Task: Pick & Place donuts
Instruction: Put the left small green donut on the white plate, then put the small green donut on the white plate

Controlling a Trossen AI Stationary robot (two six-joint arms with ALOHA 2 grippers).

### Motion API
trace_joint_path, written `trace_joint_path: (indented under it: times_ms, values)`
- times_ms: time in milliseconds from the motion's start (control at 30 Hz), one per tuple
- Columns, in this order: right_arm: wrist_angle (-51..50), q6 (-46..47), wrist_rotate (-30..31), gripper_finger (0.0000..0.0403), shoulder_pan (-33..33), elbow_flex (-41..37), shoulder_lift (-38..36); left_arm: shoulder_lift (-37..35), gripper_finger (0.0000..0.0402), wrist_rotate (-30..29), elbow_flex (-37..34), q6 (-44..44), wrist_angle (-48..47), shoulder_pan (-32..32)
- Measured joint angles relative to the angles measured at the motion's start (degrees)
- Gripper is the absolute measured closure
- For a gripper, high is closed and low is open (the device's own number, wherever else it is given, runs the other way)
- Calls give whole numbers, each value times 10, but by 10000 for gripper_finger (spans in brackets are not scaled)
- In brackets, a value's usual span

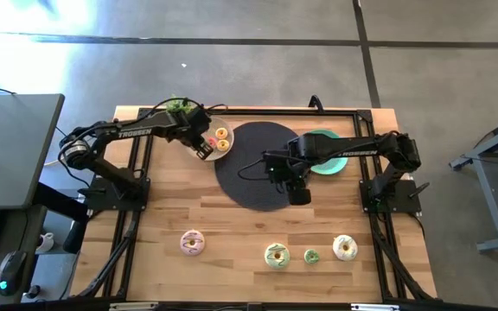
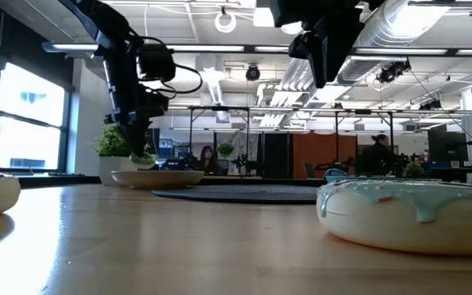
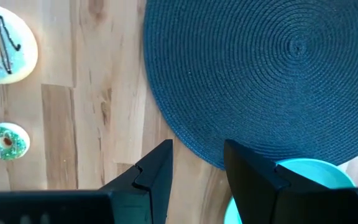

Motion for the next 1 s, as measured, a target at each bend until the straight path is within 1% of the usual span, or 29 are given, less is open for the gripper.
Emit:
trace_joint_path:
  times_ms: [67, 400, 500, 567, 667, 767, 867, 1000]
  values:
    - [4, -1, 0, 263, -4, 0, 0, 1, 396, 18, 0, 21, -13, 3]
    - [15, 1, -1, 263, -8, 0, 0, 47, 396, 11, 0, 28, -14, 1]
    - [15, 2, -2, 263, -7, 0, 0, 62, 387, 10, -1, 29, -17, 1]
    - [15, 2, -2, 263, -7, 0, 0, 67, 370, 10, 0, 29, -16, 1]
    - [11, 3, -2, 263, -7, 0, 0, 68, 331, 16, 0, 29, -19, 1]
    - [2, 13, -2, 263, -7, 0, 0, 68, 290, 5, 0, 29, -25, 1]
    - [-29, 13, -3, 263, -7, 0, 0, 68, 256, -5, 0, 29, -27, 1]
    - [-67, 31, -38, 263, -5, 0, -1, 67, 229, -6, 16, 31, -42, 1]
